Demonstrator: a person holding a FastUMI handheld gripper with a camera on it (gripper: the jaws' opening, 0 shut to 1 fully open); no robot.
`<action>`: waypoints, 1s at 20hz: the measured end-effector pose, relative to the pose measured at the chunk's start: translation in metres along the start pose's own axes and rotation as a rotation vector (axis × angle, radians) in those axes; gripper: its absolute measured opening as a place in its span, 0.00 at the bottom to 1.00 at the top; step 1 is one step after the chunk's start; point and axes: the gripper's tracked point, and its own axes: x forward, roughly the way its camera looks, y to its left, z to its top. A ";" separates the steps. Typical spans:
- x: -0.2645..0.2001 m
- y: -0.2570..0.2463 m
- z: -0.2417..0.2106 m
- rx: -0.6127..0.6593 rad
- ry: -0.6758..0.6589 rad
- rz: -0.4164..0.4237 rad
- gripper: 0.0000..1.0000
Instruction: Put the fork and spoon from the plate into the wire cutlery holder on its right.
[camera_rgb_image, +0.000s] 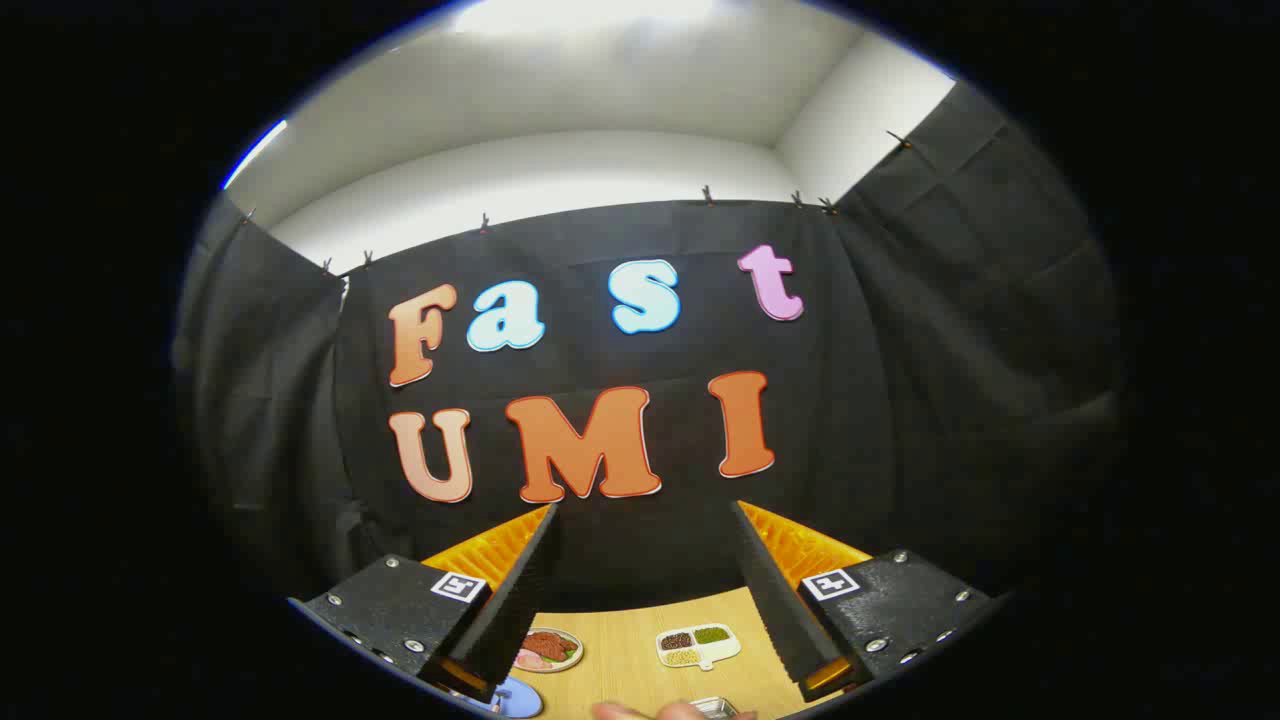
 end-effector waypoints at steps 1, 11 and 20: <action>0.000 0.010 -0.002 -0.006 0.014 0.023 0.99; 0.000 0.040 -0.007 -0.004 0.026 0.113 0.98; 0.011 0.044 -0.012 -0.166 0.013 0.095 0.98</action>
